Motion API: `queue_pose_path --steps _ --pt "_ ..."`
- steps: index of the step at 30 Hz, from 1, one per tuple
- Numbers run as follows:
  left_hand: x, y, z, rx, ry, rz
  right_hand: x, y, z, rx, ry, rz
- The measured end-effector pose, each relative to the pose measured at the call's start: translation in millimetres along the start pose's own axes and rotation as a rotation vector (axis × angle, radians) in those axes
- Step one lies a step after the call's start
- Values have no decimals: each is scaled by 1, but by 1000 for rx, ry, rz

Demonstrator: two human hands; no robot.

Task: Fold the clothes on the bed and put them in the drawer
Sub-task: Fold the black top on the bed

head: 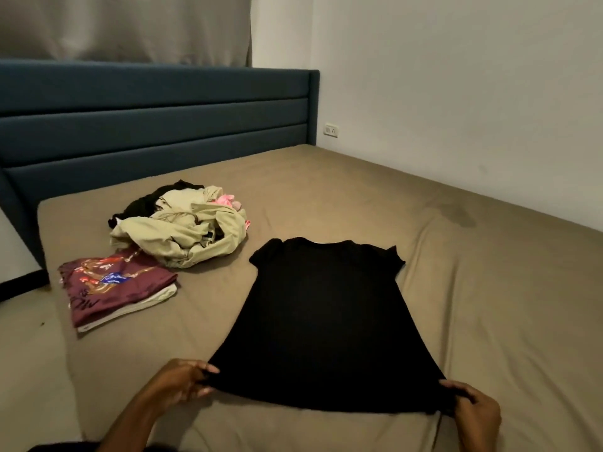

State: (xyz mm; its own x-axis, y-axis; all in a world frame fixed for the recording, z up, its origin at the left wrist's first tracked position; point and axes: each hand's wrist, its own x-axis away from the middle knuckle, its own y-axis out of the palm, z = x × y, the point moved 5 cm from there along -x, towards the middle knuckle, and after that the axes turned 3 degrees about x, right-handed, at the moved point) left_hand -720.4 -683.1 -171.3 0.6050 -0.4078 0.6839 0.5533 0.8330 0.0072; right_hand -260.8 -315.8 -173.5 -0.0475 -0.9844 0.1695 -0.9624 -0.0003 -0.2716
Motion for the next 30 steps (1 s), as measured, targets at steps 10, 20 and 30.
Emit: queue_pose_path --steps 10,20,30 --pt "34 -19 19 -17 145 -86 11 -13 -20 -167 -199 8" --pt "32 -14 3 -267 81 35 25 -27 20 52 -238 -274" --pt "21 -14 1 -475 33 85 16 -17 9 314 -396 -140"
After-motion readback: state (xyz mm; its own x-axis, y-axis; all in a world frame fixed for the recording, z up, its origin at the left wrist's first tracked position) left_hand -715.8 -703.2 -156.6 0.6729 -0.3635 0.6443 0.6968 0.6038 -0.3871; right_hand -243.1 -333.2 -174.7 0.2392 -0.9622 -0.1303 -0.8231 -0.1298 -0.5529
